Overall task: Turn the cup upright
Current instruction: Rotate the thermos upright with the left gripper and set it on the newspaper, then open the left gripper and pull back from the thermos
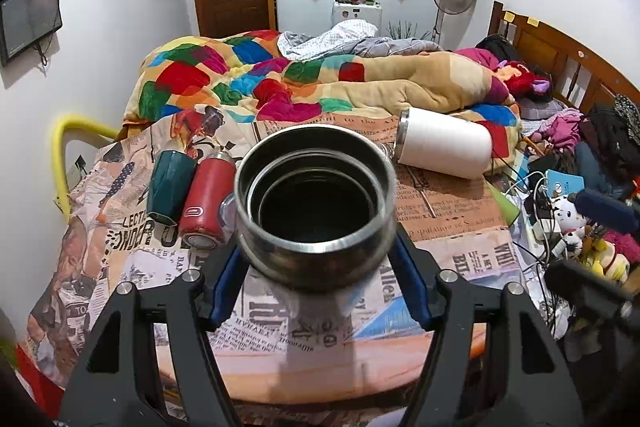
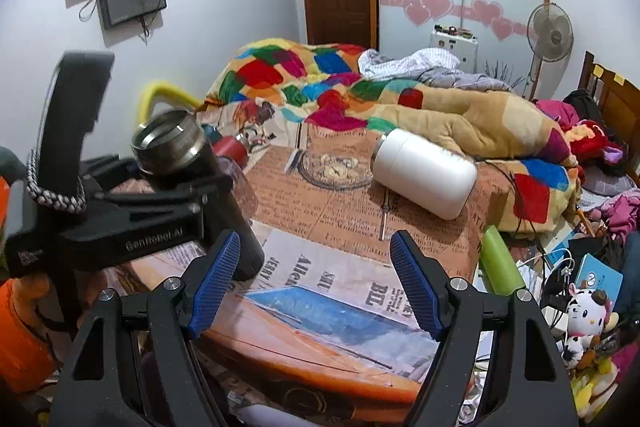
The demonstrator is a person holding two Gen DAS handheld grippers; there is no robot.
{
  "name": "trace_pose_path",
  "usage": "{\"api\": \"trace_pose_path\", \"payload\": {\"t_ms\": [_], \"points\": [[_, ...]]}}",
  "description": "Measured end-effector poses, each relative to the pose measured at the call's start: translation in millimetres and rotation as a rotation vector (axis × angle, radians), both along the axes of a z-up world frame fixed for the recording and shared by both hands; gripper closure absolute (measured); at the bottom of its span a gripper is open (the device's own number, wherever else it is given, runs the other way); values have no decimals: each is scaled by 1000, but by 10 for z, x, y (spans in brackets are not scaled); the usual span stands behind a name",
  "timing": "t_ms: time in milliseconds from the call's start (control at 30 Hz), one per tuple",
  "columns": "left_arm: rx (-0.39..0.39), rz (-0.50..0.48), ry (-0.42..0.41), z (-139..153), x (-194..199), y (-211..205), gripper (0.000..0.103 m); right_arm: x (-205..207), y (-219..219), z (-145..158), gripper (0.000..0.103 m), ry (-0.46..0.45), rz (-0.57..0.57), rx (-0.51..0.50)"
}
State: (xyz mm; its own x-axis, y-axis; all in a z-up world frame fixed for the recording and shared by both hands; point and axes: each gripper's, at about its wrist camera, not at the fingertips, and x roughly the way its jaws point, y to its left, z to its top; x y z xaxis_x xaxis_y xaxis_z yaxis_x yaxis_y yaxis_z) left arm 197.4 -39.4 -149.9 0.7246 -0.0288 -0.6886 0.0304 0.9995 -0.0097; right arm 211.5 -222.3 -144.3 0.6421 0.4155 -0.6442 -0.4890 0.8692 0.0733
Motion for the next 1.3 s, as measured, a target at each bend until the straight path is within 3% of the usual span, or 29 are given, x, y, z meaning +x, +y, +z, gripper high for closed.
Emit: {"api": "trace_pose_path", "payload": {"t_ms": [200,500,667,1000,1200,1300], "points": [[-30,-40,-93,413,-463,87,34,-222,-52,353,28,-71,-23,58],[-33,-28,-381,1261,-1439,268,30,-808,-86,979,28,-258,-46,173],[-39,-5,-515,1523,-1914,343,23,-1121,-42,1228,28,-366,-59,221],[-26,67,-613,1587,-2351,422,2,-1460,102,1282,19,-452,-81,223],[-42,90,-606,1540,-2396,495,0,-1570,95,1262,0,-473,-107,190],[-49,96,-605,1528,-2409,505,0,-1620,90,1262,0,-481,-116,185]]}}
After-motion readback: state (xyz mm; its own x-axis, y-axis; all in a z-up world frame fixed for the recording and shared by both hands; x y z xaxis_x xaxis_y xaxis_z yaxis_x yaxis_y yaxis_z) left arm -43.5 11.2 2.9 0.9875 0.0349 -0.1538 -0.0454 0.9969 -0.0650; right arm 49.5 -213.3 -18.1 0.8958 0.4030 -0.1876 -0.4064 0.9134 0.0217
